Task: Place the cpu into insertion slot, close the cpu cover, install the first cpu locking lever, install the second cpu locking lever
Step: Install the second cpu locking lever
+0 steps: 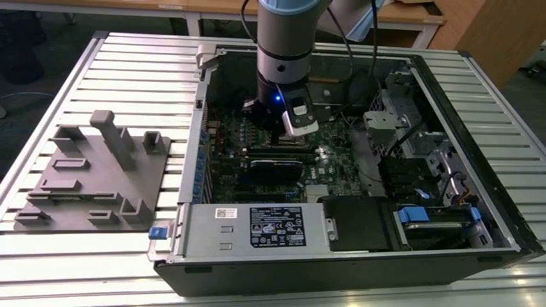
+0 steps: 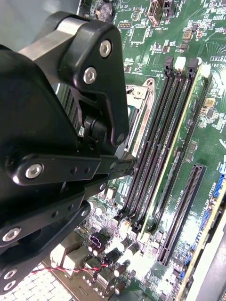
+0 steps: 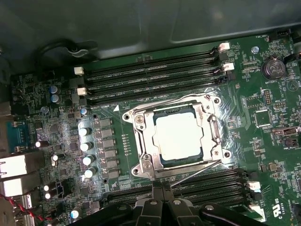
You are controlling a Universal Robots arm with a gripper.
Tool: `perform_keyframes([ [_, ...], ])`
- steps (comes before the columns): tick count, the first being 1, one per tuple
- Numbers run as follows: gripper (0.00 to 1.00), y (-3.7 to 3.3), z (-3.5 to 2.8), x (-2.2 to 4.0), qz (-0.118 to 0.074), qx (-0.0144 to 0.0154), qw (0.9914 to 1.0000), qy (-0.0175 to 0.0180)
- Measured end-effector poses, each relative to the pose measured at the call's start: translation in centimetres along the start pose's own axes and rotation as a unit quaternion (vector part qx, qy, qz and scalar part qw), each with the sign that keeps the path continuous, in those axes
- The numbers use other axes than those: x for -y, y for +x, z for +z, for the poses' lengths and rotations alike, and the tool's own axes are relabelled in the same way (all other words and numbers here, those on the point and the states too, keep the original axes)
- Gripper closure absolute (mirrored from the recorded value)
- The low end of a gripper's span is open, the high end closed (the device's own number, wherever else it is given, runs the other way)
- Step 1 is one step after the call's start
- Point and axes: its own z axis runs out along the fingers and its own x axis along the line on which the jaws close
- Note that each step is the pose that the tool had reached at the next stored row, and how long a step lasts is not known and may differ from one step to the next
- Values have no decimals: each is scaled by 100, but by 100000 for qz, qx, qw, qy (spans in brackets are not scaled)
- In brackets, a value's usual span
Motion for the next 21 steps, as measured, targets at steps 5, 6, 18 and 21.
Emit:
perform_keyframes([
  [5, 89, 0, 0, 0, -15, -1, 100000, -3],
  [6, 89, 0, 2, 0, -15, 0, 100000, -6],
  [18, 89, 0, 22, 1, -16, 3, 100000, -13],
  [21, 89, 0, 22, 1, -16, -2, 100000, 2],
])
